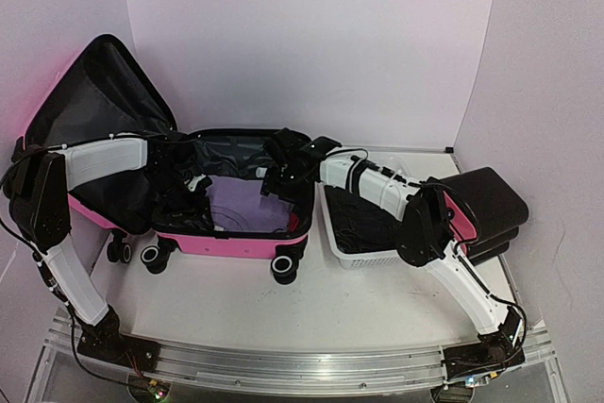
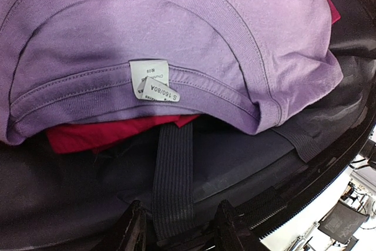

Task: Open, take out, and arrange the luggage

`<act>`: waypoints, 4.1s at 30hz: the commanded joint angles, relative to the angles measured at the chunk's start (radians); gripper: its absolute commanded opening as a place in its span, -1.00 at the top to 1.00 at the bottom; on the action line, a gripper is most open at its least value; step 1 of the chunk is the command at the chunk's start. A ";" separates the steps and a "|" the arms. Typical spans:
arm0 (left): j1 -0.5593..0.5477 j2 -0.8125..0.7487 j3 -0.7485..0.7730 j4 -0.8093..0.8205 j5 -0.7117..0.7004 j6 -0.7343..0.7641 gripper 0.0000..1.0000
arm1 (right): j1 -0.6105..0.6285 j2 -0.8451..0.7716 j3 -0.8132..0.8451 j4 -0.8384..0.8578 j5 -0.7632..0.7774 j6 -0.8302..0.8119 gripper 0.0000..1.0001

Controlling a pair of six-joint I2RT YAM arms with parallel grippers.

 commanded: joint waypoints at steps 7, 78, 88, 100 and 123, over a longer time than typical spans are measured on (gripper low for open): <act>-0.005 -0.013 0.005 -0.101 -0.004 0.003 0.19 | -0.010 0.044 0.063 0.036 0.115 0.071 -0.36; 0.197 0.686 0.878 -0.096 0.077 0.106 -0.96 | -0.284 -0.559 -0.409 0.083 -0.229 -0.492 -0.97; 0.183 0.578 0.827 -0.070 0.009 0.029 -0.53 | -0.287 -0.557 -0.417 0.085 -0.246 -0.484 -0.96; 0.161 0.520 0.761 -0.061 -0.076 0.024 -0.65 | -0.287 -0.568 -0.442 0.091 -0.249 -0.475 -0.96; 0.207 0.595 0.647 -0.168 0.076 0.164 -0.99 | -0.287 -0.575 -0.429 0.092 -0.257 -0.473 -0.96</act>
